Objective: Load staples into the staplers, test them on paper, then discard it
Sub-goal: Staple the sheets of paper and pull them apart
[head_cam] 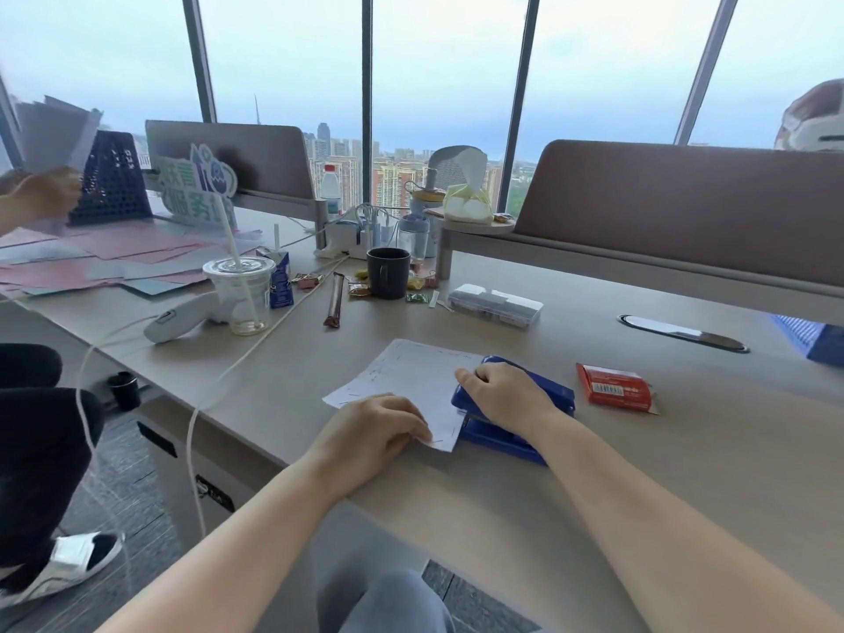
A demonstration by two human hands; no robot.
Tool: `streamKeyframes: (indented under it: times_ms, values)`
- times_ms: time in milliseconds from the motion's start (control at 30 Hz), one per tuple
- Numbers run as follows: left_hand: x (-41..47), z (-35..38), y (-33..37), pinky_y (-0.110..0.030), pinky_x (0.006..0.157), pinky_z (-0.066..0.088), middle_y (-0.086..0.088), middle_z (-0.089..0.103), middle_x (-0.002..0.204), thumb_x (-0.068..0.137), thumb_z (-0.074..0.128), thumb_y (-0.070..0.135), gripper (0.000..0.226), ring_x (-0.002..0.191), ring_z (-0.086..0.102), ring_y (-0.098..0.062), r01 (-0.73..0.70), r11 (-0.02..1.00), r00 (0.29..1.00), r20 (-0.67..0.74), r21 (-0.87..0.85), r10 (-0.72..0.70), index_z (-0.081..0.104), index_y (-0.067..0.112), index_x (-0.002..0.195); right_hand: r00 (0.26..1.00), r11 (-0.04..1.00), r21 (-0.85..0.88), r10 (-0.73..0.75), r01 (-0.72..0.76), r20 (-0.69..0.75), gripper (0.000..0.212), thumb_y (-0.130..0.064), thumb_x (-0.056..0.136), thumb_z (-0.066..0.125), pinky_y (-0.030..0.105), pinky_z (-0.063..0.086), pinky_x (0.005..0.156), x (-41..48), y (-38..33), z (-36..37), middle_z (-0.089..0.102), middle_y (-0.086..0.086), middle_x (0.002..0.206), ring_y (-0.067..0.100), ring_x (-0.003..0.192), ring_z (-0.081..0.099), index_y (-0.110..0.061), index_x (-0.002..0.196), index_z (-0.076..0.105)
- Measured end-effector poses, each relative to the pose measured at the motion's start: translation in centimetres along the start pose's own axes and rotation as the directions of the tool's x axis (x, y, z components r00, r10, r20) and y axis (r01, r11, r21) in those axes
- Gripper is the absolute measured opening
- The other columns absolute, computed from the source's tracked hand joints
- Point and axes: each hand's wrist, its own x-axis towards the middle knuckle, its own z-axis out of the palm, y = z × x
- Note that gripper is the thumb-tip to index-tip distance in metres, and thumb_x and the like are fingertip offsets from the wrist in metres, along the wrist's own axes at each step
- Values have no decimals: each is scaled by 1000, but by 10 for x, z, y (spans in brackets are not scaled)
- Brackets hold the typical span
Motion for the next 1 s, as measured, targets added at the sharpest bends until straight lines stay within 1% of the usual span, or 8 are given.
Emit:
streamKeyframes:
  times_ms: [67, 167, 233, 400, 533, 633, 833, 1000]
  values:
    - [0, 0, 0, -21, 73, 51, 7, 73, 89, 77, 61, 10, 19, 82, 64, -8, 2, 1000, 1000, -18, 3, -2, 71, 26, 78, 1000, 1000, -23, 6, -5, 15, 27, -26, 96, 36, 31, 46, 69, -1, -4, -1, 59, 6, 82, 21, 77, 56, -10, 92, 58]
    - [0, 1, -1, -25, 71, 52, 7, 72, 86, 75, 60, 9, 18, 80, 66, -10, 8, 1000, 999, -49, 8, -8, 69, 25, 76, 996, 998, 53, 25, -30, 88, 29, -21, 97, 32, 28, 41, 70, 0, -10, -2, 58, 12, 98, 19, 81, 50, -4, 105, 54]
    - [0, 2, -2, -26, 70, 51, 7, 71, 85, 74, 61, 8, 20, 79, 65, -10, 0, 1000, 999, -53, 10, 0, 67, 27, 75, 991, 999, 30, 26, -31, 128, 28, -27, 95, 37, 29, 38, 72, 4, -14, -4, 60, 10, 98, 20, 82, 50, -7, 100, 55]
    - [0, 2, -5, -25, 62, 51, 11, 68, 80, 70, 64, 8, 23, 73, 61, -9, -1, 1000, 998, -61, 28, 3, 65, 30, 74, 999, 998, 62, 25, -28, 46, 29, -35, 93, 39, 29, 35, 59, 22, -26, -5, 56, 5, 81, 19, 75, 50, -11, 89, 54]
    - [-2, 1, -3, -21, 57, 49, 12, 67, 74, 65, 62, 11, 18, 69, 58, -5, 47, 999, 996, -75, 25, -45, 66, 29, 69, 995, 999, 31, -33, 31, 92, 35, -38, 94, 39, 33, 42, 69, 28, -37, 1, 66, 12, 88, 21, 77, 55, -9, 90, 58]
    - [-2, 0, -3, -21, 56, 48, 11, 66, 71, 64, 63, 12, 17, 66, 57, -5, 52, 998, 996, -75, 35, -49, 66, 29, 66, 984, 999, 52, -18, 9, 176, 47, -42, 96, 30, 33, 41, 74, 34, -42, 0, 61, 0, 75, 19, 80, 56, -6, 95, 60]
    - [-2, 0, -2, -19, 56, 48, 10, 66, 70, 63, 61, 11, 18, 65, 60, -11, 65, 997, 997, -56, 43, -62, 65, 28, 65, 971, 999, 45, -14, 3, 239, 40, -41, 96, 29, 32, 36, 75, 38, -39, 4, 51, -6, 69, 19, 80, 51, -18, 75, 55]
    - [-1, 0, -1, -22, 56, 48, 10, 65, 70, 62, 56, 11, 19, 66, 60, -12, 81, 995, 996, -43, 60, -78, 64, 28, 66, 975, 996, 82, -34, 16, 219, 27, -34, 96, 36, 33, 38, 74, 38, -35, 12, 51, -3, 73, 19, 78, 49, -17, 81, 51]
